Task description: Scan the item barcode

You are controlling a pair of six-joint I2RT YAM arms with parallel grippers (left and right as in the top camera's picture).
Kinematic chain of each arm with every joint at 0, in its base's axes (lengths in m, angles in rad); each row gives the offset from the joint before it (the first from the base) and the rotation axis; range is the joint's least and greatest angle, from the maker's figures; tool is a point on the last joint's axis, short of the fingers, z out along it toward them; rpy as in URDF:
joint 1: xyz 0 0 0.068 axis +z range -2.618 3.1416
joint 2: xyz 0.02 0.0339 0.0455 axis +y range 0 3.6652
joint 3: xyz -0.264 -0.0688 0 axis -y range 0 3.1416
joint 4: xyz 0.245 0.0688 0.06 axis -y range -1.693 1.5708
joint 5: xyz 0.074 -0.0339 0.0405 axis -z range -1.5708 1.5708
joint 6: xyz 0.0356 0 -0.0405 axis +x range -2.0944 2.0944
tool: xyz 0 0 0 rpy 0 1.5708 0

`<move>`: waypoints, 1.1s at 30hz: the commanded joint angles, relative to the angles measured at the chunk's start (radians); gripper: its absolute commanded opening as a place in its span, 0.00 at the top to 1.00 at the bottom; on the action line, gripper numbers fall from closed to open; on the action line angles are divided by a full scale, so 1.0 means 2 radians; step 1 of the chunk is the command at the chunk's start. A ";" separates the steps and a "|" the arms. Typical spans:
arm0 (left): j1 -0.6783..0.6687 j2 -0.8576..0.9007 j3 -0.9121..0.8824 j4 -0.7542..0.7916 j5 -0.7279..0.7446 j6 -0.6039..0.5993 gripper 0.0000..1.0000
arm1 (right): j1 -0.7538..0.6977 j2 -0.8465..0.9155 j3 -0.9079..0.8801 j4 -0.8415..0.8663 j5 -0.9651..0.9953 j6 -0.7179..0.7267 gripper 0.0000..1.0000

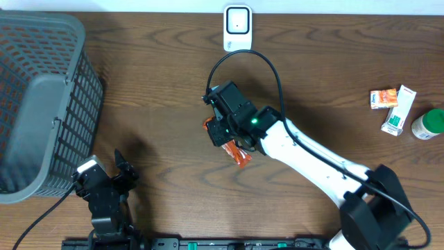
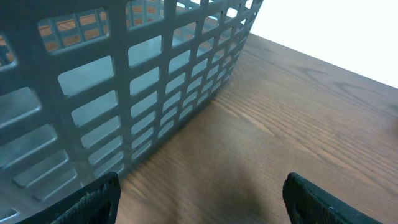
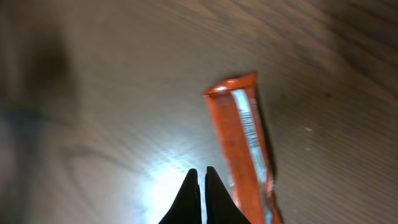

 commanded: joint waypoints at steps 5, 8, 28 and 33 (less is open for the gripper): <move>0.001 -0.001 -0.004 0.000 -0.007 -0.003 0.16 | -0.017 0.050 -0.002 0.017 0.019 -0.008 0.99; 0.001 -0.001 -0.004 0.000 -0.007 -0.003 0.16 | -0.022 0.056 -0.002 0.025 0.019 -0.010 0.99; 0.001 -0.001 -0.004 0.000 -0.007 -0.003 0.16 | -0.019 0.110 -0.009 -0.010 -0.011 -0.008 0.99; 0.001 -0.001 -0.004 0.000 -0.007 -0.003 0.16 | 0.001 0.117 -0.009 -0.029 -0.015 -0.007 0.99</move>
